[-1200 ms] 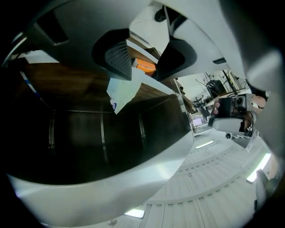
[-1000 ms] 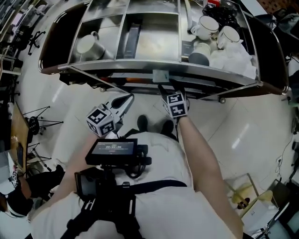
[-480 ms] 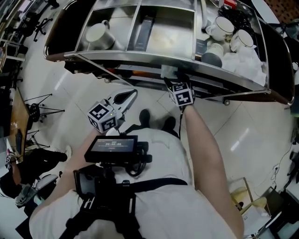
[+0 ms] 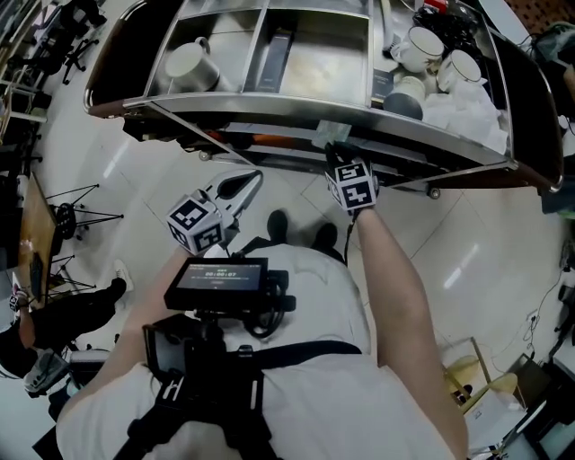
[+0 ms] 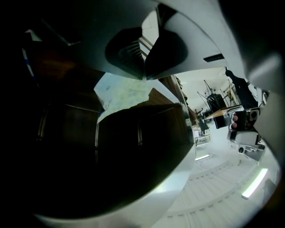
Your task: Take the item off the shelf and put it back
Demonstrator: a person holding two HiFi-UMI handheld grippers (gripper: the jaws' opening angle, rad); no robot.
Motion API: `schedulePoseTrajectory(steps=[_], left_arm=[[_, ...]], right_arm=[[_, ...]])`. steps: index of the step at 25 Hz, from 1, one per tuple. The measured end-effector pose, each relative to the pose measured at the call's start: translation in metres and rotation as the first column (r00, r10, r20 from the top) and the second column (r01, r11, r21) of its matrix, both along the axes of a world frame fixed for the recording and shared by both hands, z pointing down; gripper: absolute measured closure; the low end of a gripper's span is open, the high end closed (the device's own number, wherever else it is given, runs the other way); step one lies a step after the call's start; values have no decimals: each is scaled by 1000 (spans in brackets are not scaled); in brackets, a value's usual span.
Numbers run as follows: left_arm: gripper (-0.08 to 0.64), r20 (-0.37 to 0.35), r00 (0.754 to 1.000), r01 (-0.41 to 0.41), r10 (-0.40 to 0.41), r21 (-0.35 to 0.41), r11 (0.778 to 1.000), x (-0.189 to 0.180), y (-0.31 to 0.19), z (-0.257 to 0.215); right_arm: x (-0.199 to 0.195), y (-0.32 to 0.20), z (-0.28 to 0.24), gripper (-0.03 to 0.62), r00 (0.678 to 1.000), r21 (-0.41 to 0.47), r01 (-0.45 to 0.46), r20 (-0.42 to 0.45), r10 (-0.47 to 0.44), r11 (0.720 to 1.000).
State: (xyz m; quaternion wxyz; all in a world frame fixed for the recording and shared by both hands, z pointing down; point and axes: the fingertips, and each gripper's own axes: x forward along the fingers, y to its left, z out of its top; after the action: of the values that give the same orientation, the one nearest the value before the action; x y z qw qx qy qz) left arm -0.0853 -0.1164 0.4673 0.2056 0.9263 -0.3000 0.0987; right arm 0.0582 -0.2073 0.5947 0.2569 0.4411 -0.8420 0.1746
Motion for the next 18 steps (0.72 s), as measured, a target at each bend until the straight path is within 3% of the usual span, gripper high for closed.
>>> schedulePoseTrajectory(steps=[10, 18], left_arm=[[549, -17, 1000, -12, 13, 14, 1000, 4, -5, -9], [549, -35, 999, -27, 29, 44, 999, 3, -1, -25]], right_arm=[[-6, 72, -64, 583, 991, 54, 63, 112, -69, 997], [-13, 125, -141, 583, 972, 187, 134, 166, -165, 973]])
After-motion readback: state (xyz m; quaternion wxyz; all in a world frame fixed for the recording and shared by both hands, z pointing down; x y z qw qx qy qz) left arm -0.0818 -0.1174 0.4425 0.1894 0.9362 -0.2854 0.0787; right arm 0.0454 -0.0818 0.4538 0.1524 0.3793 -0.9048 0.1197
